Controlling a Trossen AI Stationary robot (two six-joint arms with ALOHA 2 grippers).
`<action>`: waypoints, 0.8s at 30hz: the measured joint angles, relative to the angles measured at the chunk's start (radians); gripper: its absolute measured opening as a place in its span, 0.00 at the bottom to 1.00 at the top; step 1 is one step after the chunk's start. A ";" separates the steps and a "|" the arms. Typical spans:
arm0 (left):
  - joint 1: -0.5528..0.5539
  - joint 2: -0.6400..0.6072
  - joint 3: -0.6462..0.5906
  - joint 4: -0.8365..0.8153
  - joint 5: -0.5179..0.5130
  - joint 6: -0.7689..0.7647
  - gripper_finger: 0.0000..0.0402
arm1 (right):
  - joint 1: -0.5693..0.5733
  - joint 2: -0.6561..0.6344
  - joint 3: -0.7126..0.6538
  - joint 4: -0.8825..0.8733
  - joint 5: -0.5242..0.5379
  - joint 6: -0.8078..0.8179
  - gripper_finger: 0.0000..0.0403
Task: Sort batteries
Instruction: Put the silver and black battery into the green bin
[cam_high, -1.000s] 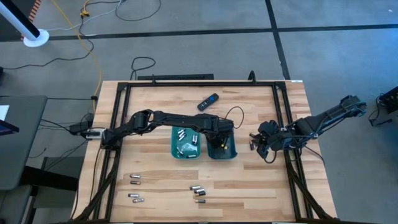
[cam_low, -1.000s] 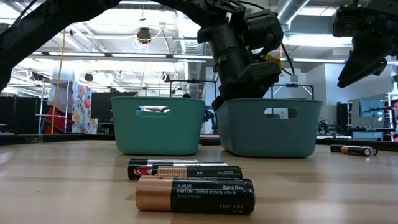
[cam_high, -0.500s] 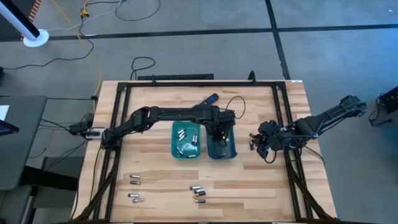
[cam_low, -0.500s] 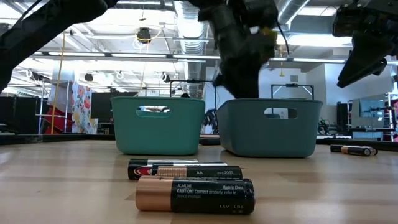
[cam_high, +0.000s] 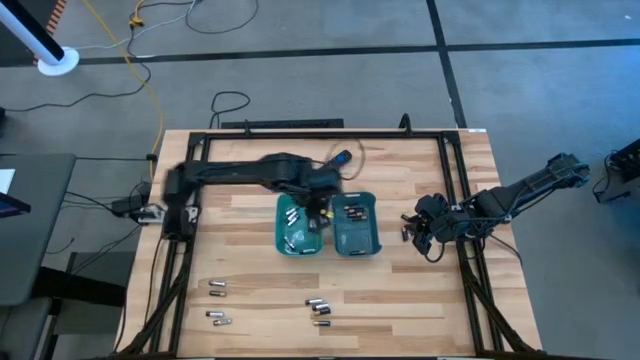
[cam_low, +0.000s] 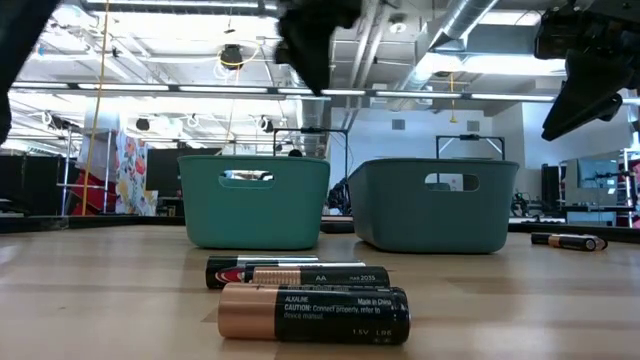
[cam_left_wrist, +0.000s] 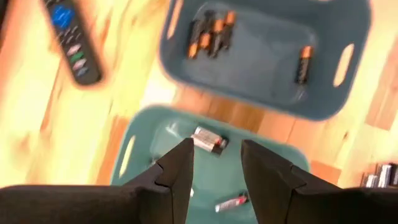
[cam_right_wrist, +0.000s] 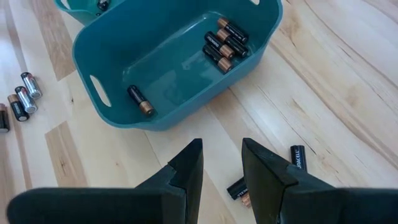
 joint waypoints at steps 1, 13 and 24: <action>-0.001 -0.050 -0.066 0.027 -0.003 -0.021 0.32 | 0.000 0.000 0.000 0.002 0.000 0.000 0.31; -0.152 -0.621 -0.752 0.222 -0.056 -0.450 0.32 | 0.000 0.000 0.000 0.023 0.000 0.000 0.31; -0.448 -0.848 -1.054 0.142 -0.042 -0.898 0.32 | 0.000 0.000 0.000 0.026 0.000 0.011 0.31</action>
